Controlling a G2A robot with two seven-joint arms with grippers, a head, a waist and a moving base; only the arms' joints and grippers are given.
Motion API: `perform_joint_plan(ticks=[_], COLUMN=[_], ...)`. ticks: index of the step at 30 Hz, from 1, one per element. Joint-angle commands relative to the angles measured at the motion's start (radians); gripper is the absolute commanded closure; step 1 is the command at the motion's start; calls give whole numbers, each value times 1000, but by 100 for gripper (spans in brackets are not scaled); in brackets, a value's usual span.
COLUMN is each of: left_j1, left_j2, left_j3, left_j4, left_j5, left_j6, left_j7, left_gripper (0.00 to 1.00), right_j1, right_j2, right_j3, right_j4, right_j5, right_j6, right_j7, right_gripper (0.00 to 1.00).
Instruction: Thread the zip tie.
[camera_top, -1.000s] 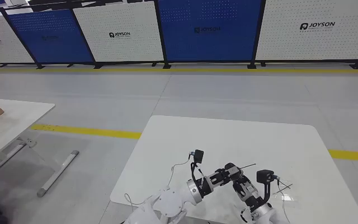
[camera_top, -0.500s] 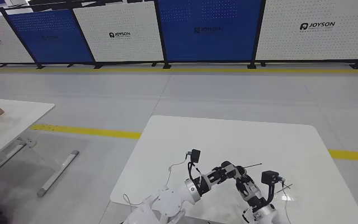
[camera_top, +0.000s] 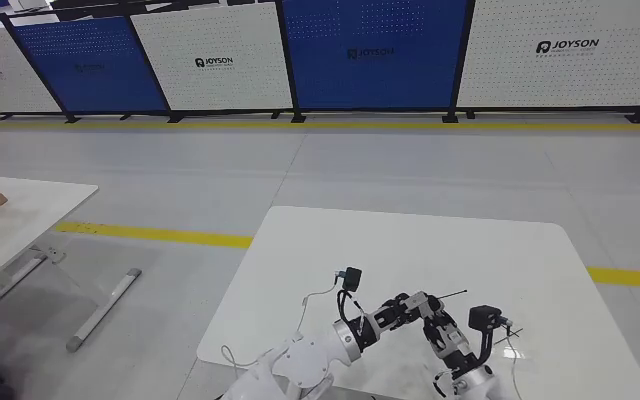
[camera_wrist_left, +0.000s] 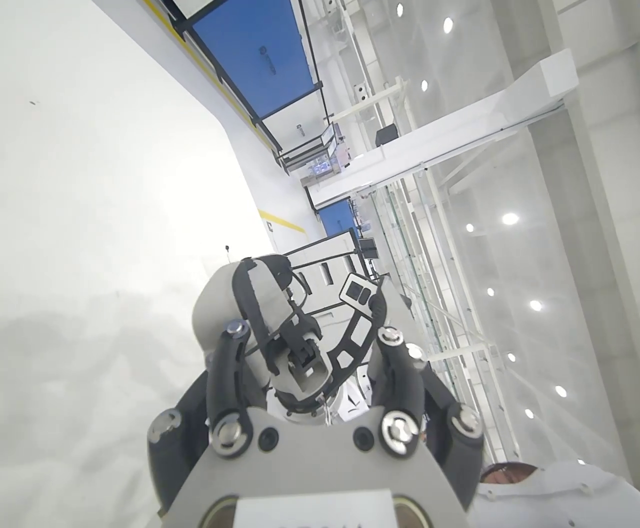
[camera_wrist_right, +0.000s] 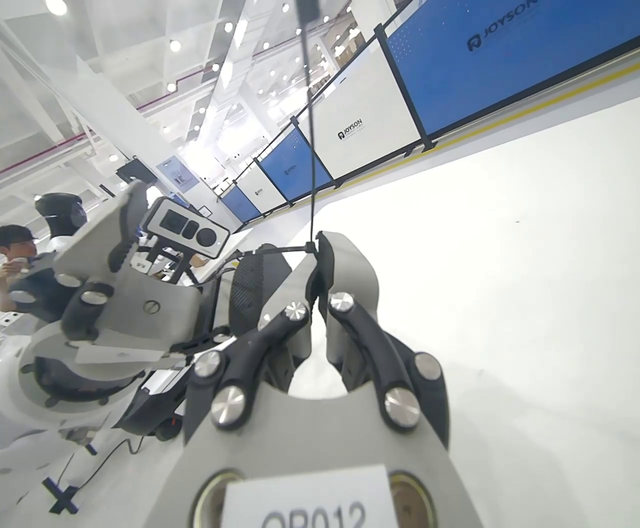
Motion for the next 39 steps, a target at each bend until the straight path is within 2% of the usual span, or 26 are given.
perform_joint_plan(ticks=[1, 3, 4, 17, 23, 26, 28, 33, 36, 39], left_j1=[0, 0, 0, -6, -9, -6, -4, -1, 0, 2], left_j2=[0, 0, 0, -1, -3, -4, -4, -4, -4, -4], left_j3=[0, 1, 1, 7, 8, 4, 2, -1, -2, -4], left_j4=[-2, -4, -4, -8, 2, 7, 9, 10, 10, 9], left_j5=[2, 4, 6, 14, 3, -1, -6, -10, -10, -10], left_j6=[1, 1, 1, 8, 0, -11, -14, -21, -23, -24], left_j7=[4, 6, 6, 5, 11, 28, 30, 35, 37, 42], left_gripper=[82, 98, 100, 100, 100, 100, 100, 100, 100, 100], right_j1=[0, 0, 0, 7, 12, 15, 14, 11, 7, -2], right_j2=[0, 0, 0, -1, 0, 0, 1, 2, 2, 4], right_j3=[-1, -1, 0, 1, 0, 3, 6, 10, 13, 21], right_j4=[0, 0, -1, -4, 3, 8, 11, 12, 10, 8], right_j5=[-2, -1, 1, 13, 32, 44, 49, 54, 54, 57], right_j6=[0, 0, 0, 2, -22, -29, -32, -35, -37, -40], right_j7=[-1, -1, 0, 10, 26, 33, 34, 37, 34, 22], right_gripper=[100, 100, 100, 100, 100, 75, 68, 59, 59, 63])
